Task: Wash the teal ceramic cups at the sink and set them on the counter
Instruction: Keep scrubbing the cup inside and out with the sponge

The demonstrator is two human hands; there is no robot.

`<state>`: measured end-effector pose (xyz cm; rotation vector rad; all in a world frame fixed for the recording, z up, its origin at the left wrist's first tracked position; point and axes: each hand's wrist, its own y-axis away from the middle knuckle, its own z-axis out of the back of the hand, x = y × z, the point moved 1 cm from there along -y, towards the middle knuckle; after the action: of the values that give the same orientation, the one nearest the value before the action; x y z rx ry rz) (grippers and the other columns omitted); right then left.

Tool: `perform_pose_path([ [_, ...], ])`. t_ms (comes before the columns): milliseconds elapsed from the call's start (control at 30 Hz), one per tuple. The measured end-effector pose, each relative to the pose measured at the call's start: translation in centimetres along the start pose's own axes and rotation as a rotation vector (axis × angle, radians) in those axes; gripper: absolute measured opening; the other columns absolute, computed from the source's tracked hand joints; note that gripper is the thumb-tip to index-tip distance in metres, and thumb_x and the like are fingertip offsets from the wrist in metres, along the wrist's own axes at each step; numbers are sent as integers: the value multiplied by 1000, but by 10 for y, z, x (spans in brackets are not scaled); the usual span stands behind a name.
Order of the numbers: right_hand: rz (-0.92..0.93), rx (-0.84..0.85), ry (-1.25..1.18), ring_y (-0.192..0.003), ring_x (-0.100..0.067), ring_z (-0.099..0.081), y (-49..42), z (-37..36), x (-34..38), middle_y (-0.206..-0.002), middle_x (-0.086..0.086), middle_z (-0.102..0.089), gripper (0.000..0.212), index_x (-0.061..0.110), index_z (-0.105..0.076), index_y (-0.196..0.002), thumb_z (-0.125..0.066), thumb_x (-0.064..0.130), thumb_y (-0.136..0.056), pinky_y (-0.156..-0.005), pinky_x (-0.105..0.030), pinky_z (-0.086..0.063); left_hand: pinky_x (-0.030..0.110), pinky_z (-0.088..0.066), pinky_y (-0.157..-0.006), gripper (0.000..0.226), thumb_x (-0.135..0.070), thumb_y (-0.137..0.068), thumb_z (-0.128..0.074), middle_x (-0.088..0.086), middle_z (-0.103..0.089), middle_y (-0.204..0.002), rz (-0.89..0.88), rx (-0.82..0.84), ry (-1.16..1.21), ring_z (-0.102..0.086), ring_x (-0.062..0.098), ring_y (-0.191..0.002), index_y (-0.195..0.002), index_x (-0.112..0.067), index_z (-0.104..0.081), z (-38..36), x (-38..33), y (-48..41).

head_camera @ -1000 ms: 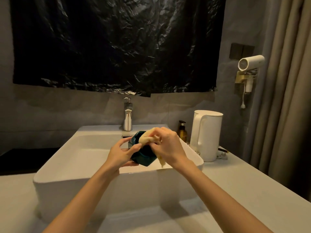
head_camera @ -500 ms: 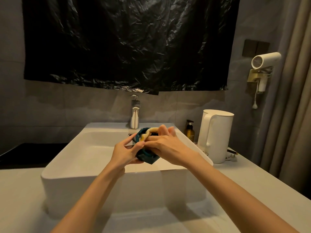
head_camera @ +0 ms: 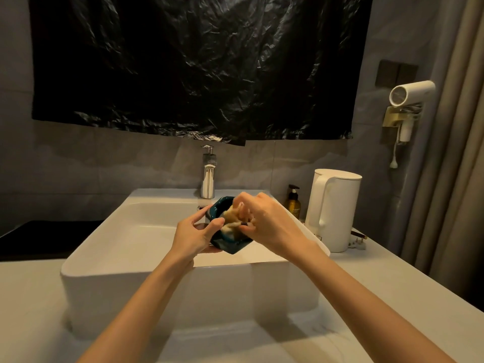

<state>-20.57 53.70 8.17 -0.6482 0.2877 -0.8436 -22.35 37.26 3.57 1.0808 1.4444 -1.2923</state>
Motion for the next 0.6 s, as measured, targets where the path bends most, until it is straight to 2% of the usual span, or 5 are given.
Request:
perform_pose_path([
  [100, 107, -20, 98, -96, -20, -64, -5, -10, -1, -111, -7, -66, 31, 14, -68, -111, -74, 19, -81, -78, -28, -56, 31, -57, -55, 50, -19, -83, -69, 2, -60, -101, -17, 19, -13, -61, 26, -88, -131, -20, -53, 1, -1, 2],
  [267, 41, -126, 261, -70, -22, -69, -12, -20, 1, -85, -9, -73, 16, 9, -75, -89, -73, 23, -82, -65, -33, -60, 31, -59, -56, 52, -23, -81, -71, 0, -64, -94, -61, 70, -17, -63, 19, -83, -130, -24, -53, 2, -1, 5],
  [333, -12, -201, 153, -63, -21, -67, -15, -21, 5, -77, -8, -73, 12, 10, -76, -84, -76, 21, -79, -60, -35, -60, 33, -60, -58, 53, -24, -81, -70, 0, -64, -94, -76, 65, -7, -64, 20, -84, -131, -23, -53, 4, 0, 5],
  [433, -83, -148, -45, -81, -23, -63, -16, -14, 14, -93, -9, -72, 17, 15, -76, -100, -69, 22, -86, -73, -38, -56, 33, -60, -57, 52, -24, -82, -68, -4, -64, -92, -78, 67, 12, -64, 17, -83, -132, -22, -52, 5, -1, 5],
  [600, -38, 88, -200, -94, -12, -57, -11, -4, 13, -107, -7, -70, 23, 18, -73, -106, -69, 15, -84, -76, -12, -45, 34, -59, -57, 52, -23, -82, -69, -1, -62, -95, -71, 61, -1, -63, 18, -81, -132, -21, -53, 4, -1, 4],
])
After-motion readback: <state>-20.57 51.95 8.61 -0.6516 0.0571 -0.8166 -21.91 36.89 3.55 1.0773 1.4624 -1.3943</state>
